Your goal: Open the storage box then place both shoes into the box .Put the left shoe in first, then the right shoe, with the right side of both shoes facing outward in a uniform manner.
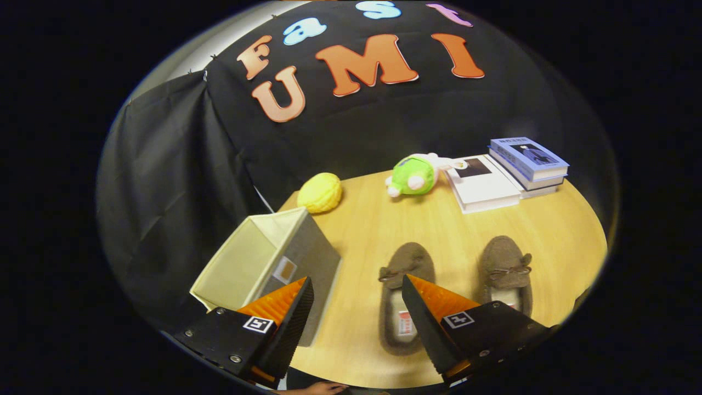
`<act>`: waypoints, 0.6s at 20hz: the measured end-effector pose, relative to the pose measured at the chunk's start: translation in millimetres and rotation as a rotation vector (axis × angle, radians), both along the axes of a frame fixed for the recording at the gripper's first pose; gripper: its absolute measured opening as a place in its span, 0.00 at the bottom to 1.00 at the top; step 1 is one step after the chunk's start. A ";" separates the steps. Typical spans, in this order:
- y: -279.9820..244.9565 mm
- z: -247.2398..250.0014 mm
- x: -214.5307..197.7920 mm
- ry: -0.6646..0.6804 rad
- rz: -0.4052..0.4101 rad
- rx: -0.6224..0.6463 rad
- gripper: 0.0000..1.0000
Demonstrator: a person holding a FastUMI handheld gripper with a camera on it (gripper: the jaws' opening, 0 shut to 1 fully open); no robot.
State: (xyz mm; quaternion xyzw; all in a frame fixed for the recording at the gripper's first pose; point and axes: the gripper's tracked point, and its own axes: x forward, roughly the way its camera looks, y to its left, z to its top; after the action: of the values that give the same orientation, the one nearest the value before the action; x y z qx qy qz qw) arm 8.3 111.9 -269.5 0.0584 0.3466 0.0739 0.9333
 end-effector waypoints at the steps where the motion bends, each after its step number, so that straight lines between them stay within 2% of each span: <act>1: -11.5 -8.8 -8.3 0.031 0.003 -0.018 0.97; 3: -20.4 -21.8 -17.7 0.101 0.003 0.003 0.94; 5: -26.8 -35.7 -14.1 0.147 -0.015 0.020 0.88; 8: -38.8 -51.8 -12.2 0.185 -0.040 -0.037 0.80; 12: -43.2 -77.0 -4.0 0.221 -0.060 -0.081 0.75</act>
State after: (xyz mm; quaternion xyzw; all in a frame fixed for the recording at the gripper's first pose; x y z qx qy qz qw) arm 4.2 68.8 -346.5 0.0389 0.4482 0.0253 0.8927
